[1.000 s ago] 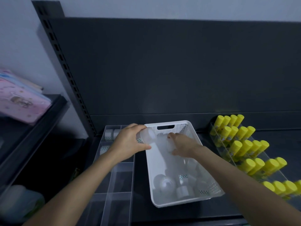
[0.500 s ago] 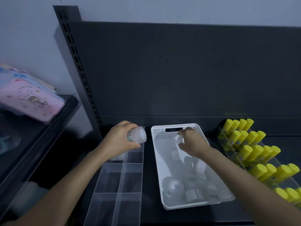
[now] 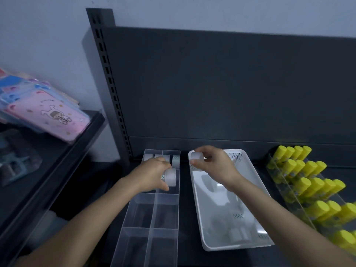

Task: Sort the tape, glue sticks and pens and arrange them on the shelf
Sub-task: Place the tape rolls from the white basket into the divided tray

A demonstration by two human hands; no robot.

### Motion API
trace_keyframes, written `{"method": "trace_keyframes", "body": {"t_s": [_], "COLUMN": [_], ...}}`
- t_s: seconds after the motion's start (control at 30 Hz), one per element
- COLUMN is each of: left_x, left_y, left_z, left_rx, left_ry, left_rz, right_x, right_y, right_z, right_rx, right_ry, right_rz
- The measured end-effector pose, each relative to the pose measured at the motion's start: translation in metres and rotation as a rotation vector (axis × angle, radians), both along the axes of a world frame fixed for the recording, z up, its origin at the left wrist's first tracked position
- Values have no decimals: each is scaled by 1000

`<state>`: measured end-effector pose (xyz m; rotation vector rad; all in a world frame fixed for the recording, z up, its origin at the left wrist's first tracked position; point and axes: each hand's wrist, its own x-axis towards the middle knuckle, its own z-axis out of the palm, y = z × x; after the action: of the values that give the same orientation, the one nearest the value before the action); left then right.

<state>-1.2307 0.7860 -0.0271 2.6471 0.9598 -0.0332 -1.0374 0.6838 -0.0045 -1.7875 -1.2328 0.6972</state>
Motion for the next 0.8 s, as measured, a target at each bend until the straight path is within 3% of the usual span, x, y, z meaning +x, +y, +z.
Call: {"method": "trace_keyframes", "body": {"t_s": [0.17,0.3,0.57,0.8], "left_x": [6,5,-20,-67], "left_y": [2,1,4,-8], "left_z": [-10,-22,-25,-34], "left_rx": [76,130,-24,-66], "left_ry": [25,-56,-320,-509], "left_rz": [-26,-28,124,333], "right_x": [-6,-5,-8,-44], "right_y": [0,-2,-8,-1], "right_z": [-5,-7,-7,-13], "right_rx": [-16,-33,-19,-51], "right_ry": [20,18,110,-54], "right_rz": [-5,-7,18,162]}}
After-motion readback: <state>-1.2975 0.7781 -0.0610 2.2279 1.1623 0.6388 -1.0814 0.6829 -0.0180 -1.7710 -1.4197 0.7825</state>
